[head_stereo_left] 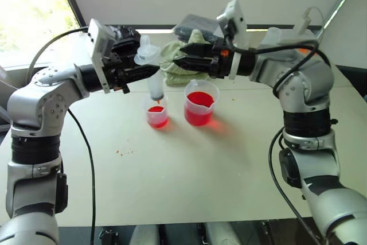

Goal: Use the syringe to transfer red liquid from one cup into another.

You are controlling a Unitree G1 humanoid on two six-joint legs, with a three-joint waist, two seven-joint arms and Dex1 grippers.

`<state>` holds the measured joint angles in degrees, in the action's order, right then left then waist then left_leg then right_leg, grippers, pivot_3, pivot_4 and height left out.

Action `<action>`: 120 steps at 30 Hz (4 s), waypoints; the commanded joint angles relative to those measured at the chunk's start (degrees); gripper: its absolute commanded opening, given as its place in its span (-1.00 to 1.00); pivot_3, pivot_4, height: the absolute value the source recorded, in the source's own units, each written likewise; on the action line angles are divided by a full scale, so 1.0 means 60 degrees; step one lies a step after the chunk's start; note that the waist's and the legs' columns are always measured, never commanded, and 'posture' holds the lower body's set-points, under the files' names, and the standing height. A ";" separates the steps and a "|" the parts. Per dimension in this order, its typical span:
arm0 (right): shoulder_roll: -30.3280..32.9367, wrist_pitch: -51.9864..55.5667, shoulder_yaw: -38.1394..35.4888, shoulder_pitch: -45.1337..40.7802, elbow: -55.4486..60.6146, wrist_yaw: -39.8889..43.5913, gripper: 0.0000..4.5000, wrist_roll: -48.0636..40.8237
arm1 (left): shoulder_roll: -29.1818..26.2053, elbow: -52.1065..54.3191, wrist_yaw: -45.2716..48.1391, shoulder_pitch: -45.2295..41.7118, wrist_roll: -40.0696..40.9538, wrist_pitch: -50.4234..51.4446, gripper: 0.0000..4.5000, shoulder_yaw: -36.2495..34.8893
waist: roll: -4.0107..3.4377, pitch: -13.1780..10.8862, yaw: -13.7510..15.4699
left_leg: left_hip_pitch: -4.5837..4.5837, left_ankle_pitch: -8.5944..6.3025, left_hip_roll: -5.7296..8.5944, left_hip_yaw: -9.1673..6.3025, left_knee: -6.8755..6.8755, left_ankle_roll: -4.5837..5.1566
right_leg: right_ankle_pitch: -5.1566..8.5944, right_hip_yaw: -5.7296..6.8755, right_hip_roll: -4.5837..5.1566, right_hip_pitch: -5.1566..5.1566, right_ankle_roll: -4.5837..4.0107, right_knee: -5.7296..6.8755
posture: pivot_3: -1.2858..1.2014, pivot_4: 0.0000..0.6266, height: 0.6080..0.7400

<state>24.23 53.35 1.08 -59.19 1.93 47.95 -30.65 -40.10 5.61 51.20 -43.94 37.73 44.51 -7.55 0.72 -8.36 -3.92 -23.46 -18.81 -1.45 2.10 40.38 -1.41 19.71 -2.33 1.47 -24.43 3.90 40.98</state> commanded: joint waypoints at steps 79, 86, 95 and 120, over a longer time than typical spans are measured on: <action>-0.0460 0.0390 -0.0909 0.2305 0.2148 -0.2893 0.04 -0.1529 | -0.4250 -0.4230 0.2573 -0.2038 0.1963 0.6428 -0.26 0.0686 | 0.0001 -0.0003 -0.0021 | 0.0010 0.0016 0.0004 0.0002 -0.0047 -0.0026 | 0.0001 0.0000 -0.0005 0.0004 -0.0001 -0.0087 | 0.03 -0.52 1.00; -0.0190 0.0597 -0.1051 0.2303 0.2394 -0.3028 0.04 -0.1588 | -0.3633 -0.5219 0.3681 -0.1529 -0.0163 0.3873 -0.26 0.2674 | 0.0003 -0.0002 0.0063 | 0.0001 0.0019 0.0007 0.0001 -0.0043 -0.0032 | 0.0001 0.0001 -0.0002 0.0006 -0.0002 -0.0100 | 0.03 -0.52 1.00; -0.0012 0.0950 -0.1286 0.2405 0.2825 -0.3460 0.04 -0.1777 | -0.1546 -0.8924 0.3654 -0.2786 -0.2207 0.2237 -0.26 0.3186 | 0.0005 -0.0001 0.0077 | -0.0003 0.0016 0.0007 0.0004 -0.0045 -0.0025 | 0.0001 0.0002 -0.0005 0.0003 -0.0002 -0.0102 | 0.03 -0.52 1.00; 0.0423 0.1370 -0.1521 0.2277 0.3113 -0.3988 0.06 -0.2183 | 0.0043 -1.1593 0.3512 -0.3030 -0.4538 0.0609 0.94 0.2546 | 0.0003 0.0011 0.0003 | 0.0007 0.0017 -0.0005 0.0015 -0.0044 -0.0027 | 0.0001 0.0002 -0.0007 -0.0003 -0.0002 -0.0068 | 0.03 -0.52 1.00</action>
<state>26.39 62.15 -7.14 -44.15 18.91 23.96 -43.07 -39.21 -63.76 73.44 -62.73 12.50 47.98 7.58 0.74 -8.29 -3.91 -23.40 -18.71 -1.46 2.19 40.14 -1.57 19.72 -2.32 1.46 -24.44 3.89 40.56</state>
